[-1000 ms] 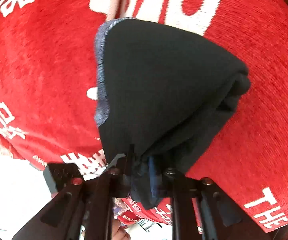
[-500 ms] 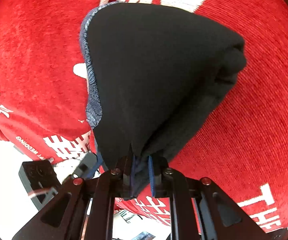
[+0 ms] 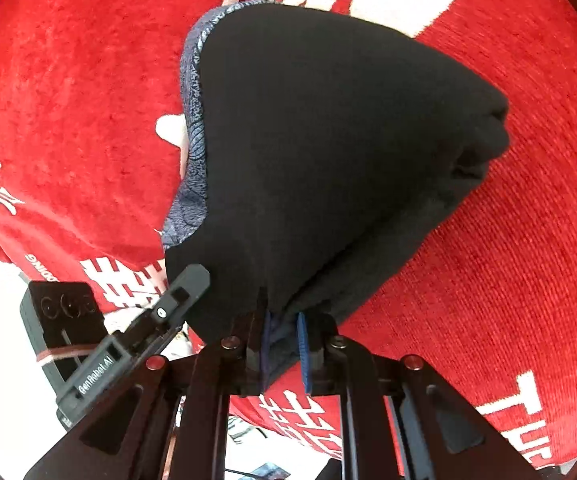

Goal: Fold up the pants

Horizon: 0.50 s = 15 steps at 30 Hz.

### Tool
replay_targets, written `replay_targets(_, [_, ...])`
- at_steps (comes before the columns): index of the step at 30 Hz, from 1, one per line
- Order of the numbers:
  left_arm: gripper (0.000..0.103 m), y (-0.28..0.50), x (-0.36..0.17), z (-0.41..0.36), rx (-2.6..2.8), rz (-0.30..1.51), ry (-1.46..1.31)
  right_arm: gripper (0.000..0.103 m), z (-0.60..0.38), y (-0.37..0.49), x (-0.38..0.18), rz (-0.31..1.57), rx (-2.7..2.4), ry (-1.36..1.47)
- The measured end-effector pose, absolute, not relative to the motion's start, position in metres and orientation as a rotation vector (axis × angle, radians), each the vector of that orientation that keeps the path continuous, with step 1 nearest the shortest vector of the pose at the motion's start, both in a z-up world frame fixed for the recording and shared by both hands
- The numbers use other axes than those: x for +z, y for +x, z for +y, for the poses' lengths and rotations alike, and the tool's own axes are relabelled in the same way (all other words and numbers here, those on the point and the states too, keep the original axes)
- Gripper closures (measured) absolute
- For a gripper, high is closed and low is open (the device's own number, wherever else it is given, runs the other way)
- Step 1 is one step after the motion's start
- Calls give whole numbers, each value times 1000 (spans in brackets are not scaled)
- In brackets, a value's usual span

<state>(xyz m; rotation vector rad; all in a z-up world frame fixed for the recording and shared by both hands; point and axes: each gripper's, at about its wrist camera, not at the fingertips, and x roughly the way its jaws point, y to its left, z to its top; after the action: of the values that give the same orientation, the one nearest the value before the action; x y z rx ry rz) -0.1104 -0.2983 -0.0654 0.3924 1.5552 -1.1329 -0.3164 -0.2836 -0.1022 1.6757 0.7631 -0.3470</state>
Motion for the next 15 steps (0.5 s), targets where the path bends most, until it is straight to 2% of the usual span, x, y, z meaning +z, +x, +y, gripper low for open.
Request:
replay_targets(2, [93, -103, -79, -287, -1121, 1611, 316, 89, -285, -313, -100, 806, -328, 1656])
replay_targets(5, [93, -103, -74, -289, -1131, 1594, 329, 81, -287, -306, -78, 902, -260, 1543])
replay_targets(10, [93, -110, -70, -292, -1136, 1552, 384, 80, -330, -308, -19, 807, -251, 1328])
replay_targets(15, [93, -112, -70, -293, -1123, 1545, 384, 80, -392, -271, -24, 841, -339, 1208])
